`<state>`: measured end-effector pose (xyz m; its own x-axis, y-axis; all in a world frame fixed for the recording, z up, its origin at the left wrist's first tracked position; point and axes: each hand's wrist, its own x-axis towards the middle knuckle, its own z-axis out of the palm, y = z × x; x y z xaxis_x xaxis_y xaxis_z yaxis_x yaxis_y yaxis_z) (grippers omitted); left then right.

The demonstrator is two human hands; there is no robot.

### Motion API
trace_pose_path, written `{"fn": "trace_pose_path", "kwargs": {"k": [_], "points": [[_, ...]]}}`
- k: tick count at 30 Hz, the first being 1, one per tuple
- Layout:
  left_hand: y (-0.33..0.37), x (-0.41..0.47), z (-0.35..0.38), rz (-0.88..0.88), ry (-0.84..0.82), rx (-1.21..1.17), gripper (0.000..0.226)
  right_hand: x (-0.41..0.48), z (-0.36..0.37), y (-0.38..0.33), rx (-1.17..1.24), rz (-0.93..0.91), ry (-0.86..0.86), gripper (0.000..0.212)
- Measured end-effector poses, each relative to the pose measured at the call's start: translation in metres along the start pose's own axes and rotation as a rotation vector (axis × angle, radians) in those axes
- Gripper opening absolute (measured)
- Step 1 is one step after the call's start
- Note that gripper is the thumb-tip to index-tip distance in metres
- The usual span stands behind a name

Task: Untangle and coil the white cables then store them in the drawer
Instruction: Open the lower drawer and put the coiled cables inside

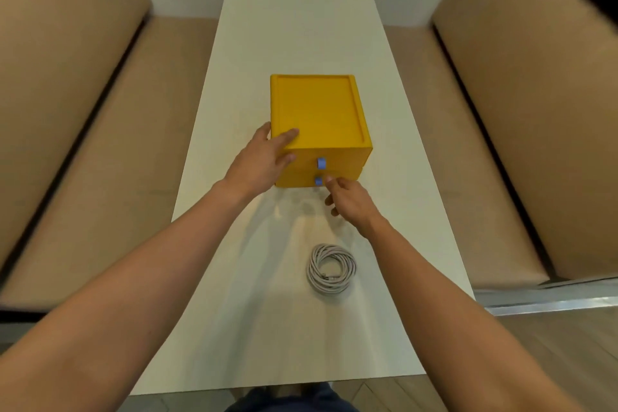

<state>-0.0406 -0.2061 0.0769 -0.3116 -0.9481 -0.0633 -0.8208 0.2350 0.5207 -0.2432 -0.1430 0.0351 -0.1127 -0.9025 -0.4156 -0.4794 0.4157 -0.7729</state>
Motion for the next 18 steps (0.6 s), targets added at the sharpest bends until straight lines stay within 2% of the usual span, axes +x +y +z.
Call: {"fn": "trace_pose_path", "kwargs": {"k": [4, 11, 18], "points": [[-0.006, 0.005, 0.007, 0.049, 0.013, 0.009, 0.053, 0.023, 0.008, -0.003, 0.075, 0.094, -0.089, 0.036], [-0.009, 0.006, 0.010, 0.070, 0.018, 0.037, 0.053, 0.039, 0.015, 0.005, 0.125, 0.089, 0.040, 0.016], [-0.008, 0.007, 0.010, 0.058, 0.010, 0.029, 0.053, 0.002, 0.018, 0.022, -0.009, 0.070, 0.037, 0.023]]}}
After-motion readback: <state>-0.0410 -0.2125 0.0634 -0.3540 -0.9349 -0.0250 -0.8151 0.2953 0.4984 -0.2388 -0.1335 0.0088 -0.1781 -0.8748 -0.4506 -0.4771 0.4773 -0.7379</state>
